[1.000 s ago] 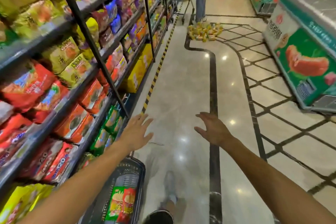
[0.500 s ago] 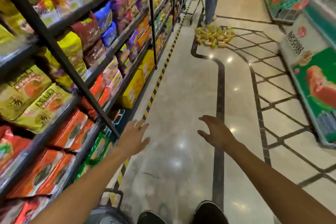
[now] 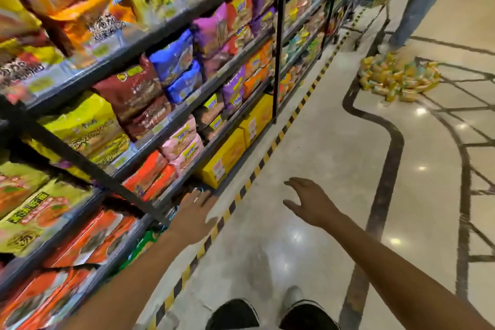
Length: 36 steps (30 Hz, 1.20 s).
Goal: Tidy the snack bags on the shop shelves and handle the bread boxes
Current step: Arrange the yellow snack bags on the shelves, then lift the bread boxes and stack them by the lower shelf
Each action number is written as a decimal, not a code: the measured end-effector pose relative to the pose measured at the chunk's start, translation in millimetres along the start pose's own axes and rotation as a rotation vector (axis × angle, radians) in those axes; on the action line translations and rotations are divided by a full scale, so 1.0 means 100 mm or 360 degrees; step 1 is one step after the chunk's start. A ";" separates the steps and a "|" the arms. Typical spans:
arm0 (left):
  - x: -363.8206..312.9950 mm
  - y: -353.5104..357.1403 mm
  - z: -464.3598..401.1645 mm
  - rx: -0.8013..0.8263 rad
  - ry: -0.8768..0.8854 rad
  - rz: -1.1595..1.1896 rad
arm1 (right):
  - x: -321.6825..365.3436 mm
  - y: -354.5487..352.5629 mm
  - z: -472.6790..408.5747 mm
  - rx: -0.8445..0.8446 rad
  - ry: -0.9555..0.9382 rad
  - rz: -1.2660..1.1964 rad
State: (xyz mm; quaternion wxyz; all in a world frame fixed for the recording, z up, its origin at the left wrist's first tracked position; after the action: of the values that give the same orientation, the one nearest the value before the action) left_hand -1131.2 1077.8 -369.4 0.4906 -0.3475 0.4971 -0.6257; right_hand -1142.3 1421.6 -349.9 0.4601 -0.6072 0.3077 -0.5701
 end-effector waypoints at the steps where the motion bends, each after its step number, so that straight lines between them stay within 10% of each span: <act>1: -0.02 -0.07 -0.15 -0.0022 -0.0060 0.0026 | -0.07 -0.05 -0.25 0.0037 -0.0050 0.0007; 21: 0.49 0.36 -2.68 -0.0170 -0.0901 0.0634 | -0.72 0.16 -4.22 0.0580 -0.0577 0.0159; 36: 0.04 1.83 -3.90 -0.0112 -0.1401 0.0785 | -1.84 1.97 -6.01 0.0867 -0.1059 0.0262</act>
State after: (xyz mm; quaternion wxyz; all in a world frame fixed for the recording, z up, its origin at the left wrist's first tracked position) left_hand -1442.9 1178.8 -649.0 0.7748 -0.4670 0.3311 -0.2683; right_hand -1728.3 1385.4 -648.4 0.7213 -0.5878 0.0285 -0.3652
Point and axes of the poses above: each hand's wrist, its own z-axis away from the middle knuckle, its own y-axis out of the palm, x = y × z, the point moved 1 cm from there along -z, towards the middle knuckle, and after that the axes turned 10 degrees about -x, right-handed, at the moved point
